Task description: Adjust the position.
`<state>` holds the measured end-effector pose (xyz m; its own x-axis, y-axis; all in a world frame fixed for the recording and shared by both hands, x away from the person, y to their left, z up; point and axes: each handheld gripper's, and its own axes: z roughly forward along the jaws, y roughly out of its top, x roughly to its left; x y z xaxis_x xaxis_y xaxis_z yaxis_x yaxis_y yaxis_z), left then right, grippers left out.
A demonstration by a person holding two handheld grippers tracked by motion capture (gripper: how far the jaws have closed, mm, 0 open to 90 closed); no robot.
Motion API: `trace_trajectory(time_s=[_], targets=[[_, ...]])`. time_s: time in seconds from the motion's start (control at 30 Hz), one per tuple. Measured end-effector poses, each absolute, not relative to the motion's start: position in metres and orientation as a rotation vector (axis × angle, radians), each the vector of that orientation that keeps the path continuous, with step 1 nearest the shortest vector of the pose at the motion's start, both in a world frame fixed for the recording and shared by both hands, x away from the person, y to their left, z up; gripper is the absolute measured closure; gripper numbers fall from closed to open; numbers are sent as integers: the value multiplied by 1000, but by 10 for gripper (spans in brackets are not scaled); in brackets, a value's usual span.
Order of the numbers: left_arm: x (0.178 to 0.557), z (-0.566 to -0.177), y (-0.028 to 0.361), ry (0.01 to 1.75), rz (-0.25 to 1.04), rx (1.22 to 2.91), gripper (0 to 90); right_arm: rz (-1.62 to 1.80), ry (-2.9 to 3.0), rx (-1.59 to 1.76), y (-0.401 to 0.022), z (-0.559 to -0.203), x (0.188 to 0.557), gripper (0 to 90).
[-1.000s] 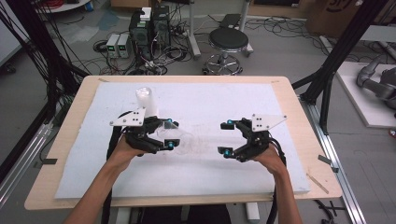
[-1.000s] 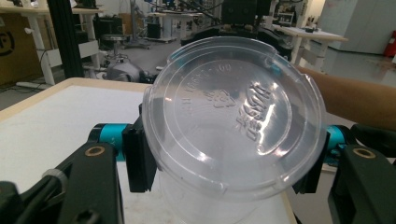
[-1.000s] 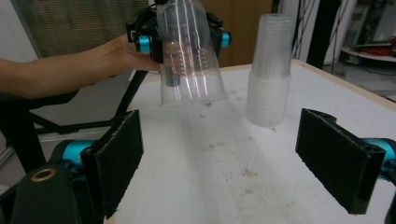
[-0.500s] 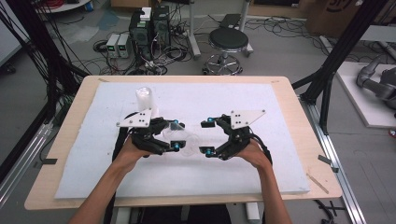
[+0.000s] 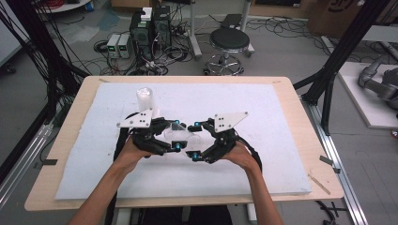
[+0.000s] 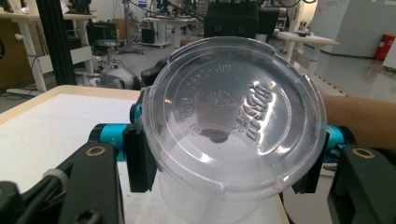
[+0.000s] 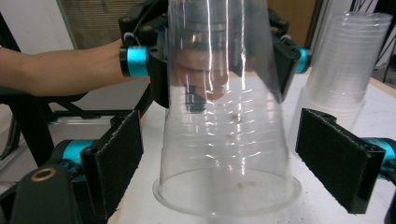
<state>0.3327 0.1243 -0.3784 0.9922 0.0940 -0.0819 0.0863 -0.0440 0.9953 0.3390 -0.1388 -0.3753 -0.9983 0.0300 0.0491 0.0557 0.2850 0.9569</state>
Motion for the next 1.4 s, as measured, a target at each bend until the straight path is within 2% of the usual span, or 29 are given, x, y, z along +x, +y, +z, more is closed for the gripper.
trace_trajectory(time_s=[0.4,0.57,0.7,0.77,0.83,0.87,0.93,1.07,1.23,1.4], targets=[[332,-378,124,139,7,1616,382,-1865,-2497,-82,-129,-381,339,165],[333,-379,125,135,4,1618,382,-1861,-2518,-82,-127,-382,339,293],[333,-379,125,129,7,1623,380,-1864,-2531,-86,-127,-382,338,331],[333,-379,124,142,13,1622,325,-1863,-2538,-87,-127,-382,338,334],[333,-379,124,177,23,1627,167,-1857,-2545,-96,-128,-382,338,336],[333,-379,124,189,20,1628,118,-1857,-2545,-95,-128,-382,338,336],[333,-379,126,203,20,1623,63,-1857,-2546,-101,-129,-381,338,336],[331,-377,131,193,34,1623,62,-1865,-2546,-112,-131,-381,339,335],[329,-374,136,197,116,1776,63,-1775,-2632,-124,-134,-379,337,331],[335,-370,138,203,60,1939,63,-1520,-2795,-144,-139,-372,338,330]])
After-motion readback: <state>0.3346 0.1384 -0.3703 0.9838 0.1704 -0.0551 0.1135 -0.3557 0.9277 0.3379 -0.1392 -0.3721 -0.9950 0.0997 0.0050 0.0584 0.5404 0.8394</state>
